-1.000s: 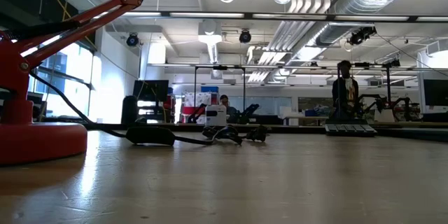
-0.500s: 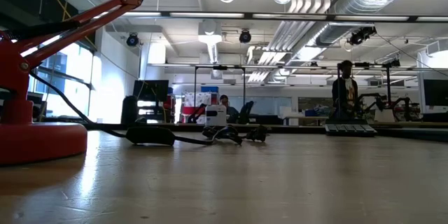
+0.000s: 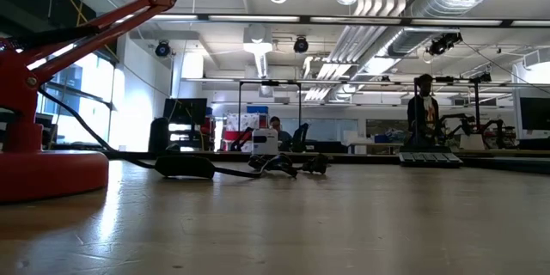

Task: Screw lightbulb
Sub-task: Remove the white lightbulb from the red lamp

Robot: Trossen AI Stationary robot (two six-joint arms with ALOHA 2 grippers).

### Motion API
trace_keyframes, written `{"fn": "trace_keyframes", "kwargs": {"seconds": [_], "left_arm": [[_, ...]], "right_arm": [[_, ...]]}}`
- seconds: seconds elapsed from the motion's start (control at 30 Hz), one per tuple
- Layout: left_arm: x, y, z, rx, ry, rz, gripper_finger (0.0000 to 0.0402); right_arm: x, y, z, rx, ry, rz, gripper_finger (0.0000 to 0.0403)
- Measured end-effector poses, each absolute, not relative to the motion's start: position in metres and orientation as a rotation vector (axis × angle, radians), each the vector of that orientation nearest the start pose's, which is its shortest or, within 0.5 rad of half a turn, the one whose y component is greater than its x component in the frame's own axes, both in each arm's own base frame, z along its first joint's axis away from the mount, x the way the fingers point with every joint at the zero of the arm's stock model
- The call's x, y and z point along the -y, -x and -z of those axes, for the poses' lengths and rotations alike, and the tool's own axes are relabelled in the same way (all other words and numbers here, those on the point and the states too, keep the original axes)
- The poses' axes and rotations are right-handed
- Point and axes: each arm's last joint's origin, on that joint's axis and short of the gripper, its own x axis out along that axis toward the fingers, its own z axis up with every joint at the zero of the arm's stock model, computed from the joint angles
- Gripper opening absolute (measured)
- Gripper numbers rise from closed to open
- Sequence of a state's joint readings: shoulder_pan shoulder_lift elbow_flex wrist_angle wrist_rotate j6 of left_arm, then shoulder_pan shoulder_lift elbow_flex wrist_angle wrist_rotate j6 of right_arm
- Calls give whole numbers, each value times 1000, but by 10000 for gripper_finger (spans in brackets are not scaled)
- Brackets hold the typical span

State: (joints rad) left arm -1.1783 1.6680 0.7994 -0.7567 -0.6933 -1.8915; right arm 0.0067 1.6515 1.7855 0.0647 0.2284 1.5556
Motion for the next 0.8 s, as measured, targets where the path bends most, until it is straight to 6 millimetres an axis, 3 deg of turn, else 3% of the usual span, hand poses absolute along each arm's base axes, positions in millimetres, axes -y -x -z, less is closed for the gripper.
{"fn": "trace_keyframes", "kwargs": {"seconds": [0.27,0.8], "left_arm": [[219,-111,-128,-809,418,-529,0],[219,-111,-128,-805,435,-534,0]], "right_arm": [[3,-370,-477,303,-1583,11,378],[3,-370,-476,309,-1597,18,305]]}}
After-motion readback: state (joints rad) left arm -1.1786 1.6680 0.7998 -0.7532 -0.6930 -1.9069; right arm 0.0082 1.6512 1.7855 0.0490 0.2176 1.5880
